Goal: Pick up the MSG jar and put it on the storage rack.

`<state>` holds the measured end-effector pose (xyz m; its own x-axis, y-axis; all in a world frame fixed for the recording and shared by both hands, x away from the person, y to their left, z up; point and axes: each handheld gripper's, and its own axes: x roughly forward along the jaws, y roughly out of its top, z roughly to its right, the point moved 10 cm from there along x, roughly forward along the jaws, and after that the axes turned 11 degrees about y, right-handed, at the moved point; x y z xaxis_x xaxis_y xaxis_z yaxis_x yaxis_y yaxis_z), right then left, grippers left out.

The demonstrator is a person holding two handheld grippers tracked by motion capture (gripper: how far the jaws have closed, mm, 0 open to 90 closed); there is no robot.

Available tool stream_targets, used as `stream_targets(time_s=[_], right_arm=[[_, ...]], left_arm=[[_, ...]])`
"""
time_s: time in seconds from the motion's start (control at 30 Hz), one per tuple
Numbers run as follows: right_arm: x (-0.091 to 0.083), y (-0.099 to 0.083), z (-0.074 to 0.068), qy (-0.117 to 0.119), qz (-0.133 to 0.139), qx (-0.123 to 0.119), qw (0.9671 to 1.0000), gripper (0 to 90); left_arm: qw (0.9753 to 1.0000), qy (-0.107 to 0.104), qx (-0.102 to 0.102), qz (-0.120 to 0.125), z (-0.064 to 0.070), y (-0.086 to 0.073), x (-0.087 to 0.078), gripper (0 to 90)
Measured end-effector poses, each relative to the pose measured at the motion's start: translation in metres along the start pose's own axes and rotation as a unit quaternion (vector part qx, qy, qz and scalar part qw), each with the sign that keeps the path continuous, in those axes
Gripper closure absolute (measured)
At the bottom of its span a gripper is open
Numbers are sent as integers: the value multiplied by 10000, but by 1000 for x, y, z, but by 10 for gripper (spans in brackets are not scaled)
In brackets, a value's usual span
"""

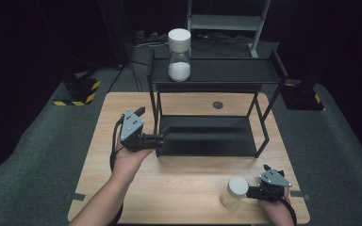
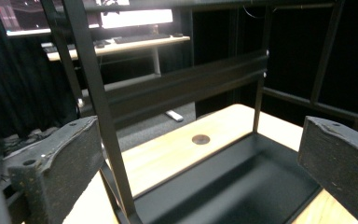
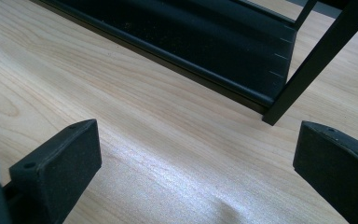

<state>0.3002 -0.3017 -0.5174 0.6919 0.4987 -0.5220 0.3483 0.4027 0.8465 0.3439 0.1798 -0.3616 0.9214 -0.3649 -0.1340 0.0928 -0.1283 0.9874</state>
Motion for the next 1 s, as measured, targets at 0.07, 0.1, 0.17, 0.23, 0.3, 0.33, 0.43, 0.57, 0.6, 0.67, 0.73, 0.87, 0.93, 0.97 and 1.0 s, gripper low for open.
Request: stream_targets(time_s=[0.07, 0.1, 0.17, 0.23, 0.3, 0.33, 0.43, 0.57, 0.6, 0.67, 0.73, 0.87, 0.93, 0.97, 1.0], right_arm=[[0, 0, 0, -4, 2, -4, 10000, 1], [0, 0, 0, -4, 3, -6, 10000, 1], [0, 0, 0, -8, 1, -5, 10000, 1], [0, 0, -1, -9, 3, -13, 10000, 1], [0, 0, -1, -12, 3, -18, 10000, 1], [0, 0, -1, -13, 2, -19, 10000, 1], [0, 0, -1, -13, -2, -19, 10000, 1], [0, 0, -1, -16, -16, -28, 10000, 1], [0, 0, -1, -18, -18, -32, 10000, 1], [0, 0, -2, -19, -20, -37, 10000, 1], [0, 0, -2, -21, -20, -39, 10000, 1], [0, 0, -2, -20, -20, -43, 10000, 1], [0, 0, -2, -24, -26, -51, 10000, 1], [0, 0, -2, -27, -27, -56, 10000, 1], [0, 0, -2, -29, -29, -61, 10000, 1]], left_arm=[[10000, -28, 8, -72, 1, -10, -1, 4], [9999, -35, 30, -100, 1, -13, -2, 4], [9999, -52, 38, -154, 2, -22, -3, 4], [9997, -65, 68, -207, 4, -29, -4, 4], [9995, -75, 89, -279, 6, -37, -5, 4], [9995, -82, 85, -309, 7, -41, -6, 4], [9991, -87, 112, -406, 9, -53, -9, 4], [9981, -136, 86, -595, 11, -71, -10, 4], [9979, -133, 78, -637, 11, -76, -11, 4], [9971, -128, 86, -749, 12, -86, -12, 4], [9965, -123, 89, -825, 13, -96, -13, 4], [9948, -123, 105, -1005, 14, -114, -17, 4], [9943, -104, 106, -1059, 14, -123, -19, 4], [9940, -99, 118, -1085, 14, -127, -20, 4], [9934, -81, 136, -1132, 14, -133, -21, 4]])
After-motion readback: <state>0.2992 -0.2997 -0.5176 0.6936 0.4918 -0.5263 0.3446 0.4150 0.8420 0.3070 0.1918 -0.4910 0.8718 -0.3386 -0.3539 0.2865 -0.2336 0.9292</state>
